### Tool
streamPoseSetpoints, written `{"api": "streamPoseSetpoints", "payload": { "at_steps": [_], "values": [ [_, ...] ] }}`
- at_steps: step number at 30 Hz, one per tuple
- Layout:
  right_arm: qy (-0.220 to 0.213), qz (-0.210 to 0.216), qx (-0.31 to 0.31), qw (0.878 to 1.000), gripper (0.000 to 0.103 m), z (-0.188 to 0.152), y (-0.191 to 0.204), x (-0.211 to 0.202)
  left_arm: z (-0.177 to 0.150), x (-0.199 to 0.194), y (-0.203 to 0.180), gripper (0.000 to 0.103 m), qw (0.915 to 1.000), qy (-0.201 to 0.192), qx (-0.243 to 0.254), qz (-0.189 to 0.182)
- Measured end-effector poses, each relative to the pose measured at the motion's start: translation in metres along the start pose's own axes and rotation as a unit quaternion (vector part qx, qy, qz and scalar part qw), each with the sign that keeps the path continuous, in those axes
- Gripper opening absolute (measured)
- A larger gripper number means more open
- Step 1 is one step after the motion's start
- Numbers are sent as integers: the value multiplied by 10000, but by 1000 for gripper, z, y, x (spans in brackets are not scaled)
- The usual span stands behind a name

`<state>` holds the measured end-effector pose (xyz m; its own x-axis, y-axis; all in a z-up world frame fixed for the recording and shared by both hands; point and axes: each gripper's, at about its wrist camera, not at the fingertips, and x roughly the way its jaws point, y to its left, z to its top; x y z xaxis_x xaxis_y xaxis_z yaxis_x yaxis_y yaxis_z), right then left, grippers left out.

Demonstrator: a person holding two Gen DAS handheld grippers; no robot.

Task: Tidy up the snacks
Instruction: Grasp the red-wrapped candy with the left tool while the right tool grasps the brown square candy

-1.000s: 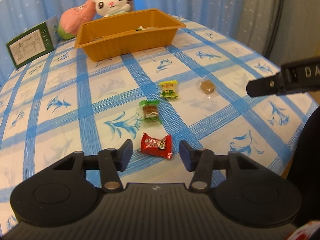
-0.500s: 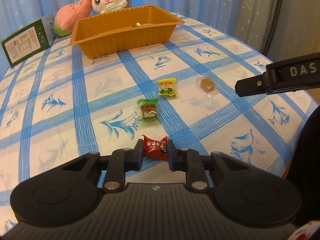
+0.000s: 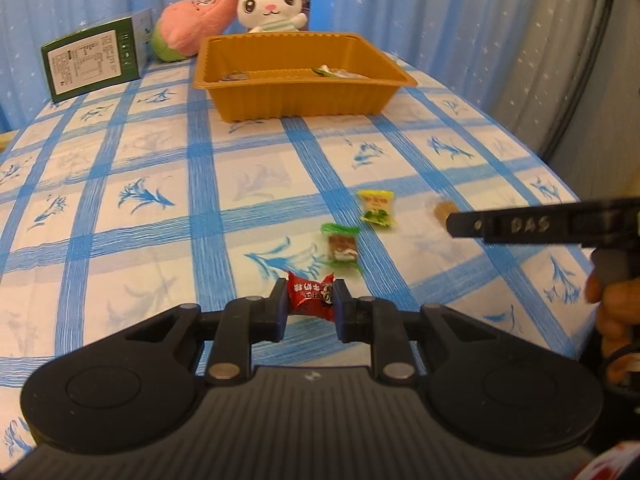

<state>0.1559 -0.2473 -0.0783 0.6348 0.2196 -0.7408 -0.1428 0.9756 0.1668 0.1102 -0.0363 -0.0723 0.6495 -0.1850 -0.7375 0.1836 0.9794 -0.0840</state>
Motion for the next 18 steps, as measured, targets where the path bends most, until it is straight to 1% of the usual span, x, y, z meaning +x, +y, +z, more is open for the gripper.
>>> {"api": "streamPoseSetpoints", "payload": {
  "at_steps": [1,2,6,10,12,14,18],
  "values": [
    [10,-6,-74,10000,57,0,1,5,1,0,2,20,10000,-2,-57,-9],
    [20,-13,-133,9999,54,0,3,9,1,1,4,20,9999,0,-106,-17],
    [-13,-85,-313,9995,47,1,8,23,2,2,7,20,9998,19,-186,-47],
    [-85,-176,-366,9991,39,3,10,30,2,5,7,20,9998,35,-207,-51],
    [-116,-208,-400,9989,32,4,10,31,1,6,7,20,9998,44,-203,-54],
    [-129,-238,-425,9987,22,4,11,32,1,8,6,20,9997,61,-208,-63],
    [-144,-255,-404,9988,21,4,10,29,0,7,5,20,9997,57,-213,-65]
  ]
}}
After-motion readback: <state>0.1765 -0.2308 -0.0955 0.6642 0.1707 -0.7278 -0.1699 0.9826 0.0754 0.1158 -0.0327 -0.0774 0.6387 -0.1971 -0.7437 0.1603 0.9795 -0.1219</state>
